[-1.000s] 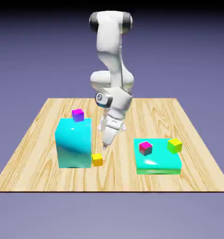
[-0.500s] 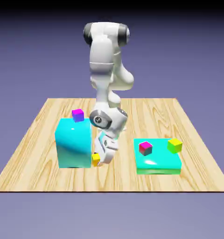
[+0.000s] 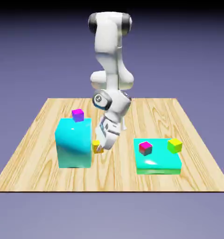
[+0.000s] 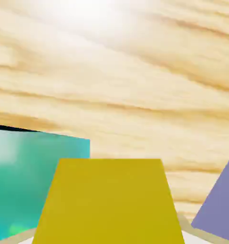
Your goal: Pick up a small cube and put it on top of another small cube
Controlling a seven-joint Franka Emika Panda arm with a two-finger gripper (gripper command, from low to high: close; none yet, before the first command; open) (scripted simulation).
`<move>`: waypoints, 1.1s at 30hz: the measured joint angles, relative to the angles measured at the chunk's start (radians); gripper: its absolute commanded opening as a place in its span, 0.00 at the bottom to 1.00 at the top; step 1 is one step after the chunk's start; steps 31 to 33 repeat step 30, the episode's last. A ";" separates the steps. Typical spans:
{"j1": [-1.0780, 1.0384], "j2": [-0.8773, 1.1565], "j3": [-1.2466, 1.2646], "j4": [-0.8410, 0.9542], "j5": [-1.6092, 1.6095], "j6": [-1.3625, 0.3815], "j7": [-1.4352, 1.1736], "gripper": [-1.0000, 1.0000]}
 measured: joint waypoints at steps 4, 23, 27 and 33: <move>0.043 -0.145 -0.045 0.013 0.108 -0.148 -0.086 0.00; 0.188 -0.739 -0.261 -0.056 0.415 -0.861 -0.282 0.00; 0.140 -0.682 -0.372 -0.167 0.288 -0.687 -0.244 0.00; 0.138 -0.680 -0.377 -0.171 0.282 -0.679 -0.242 1.00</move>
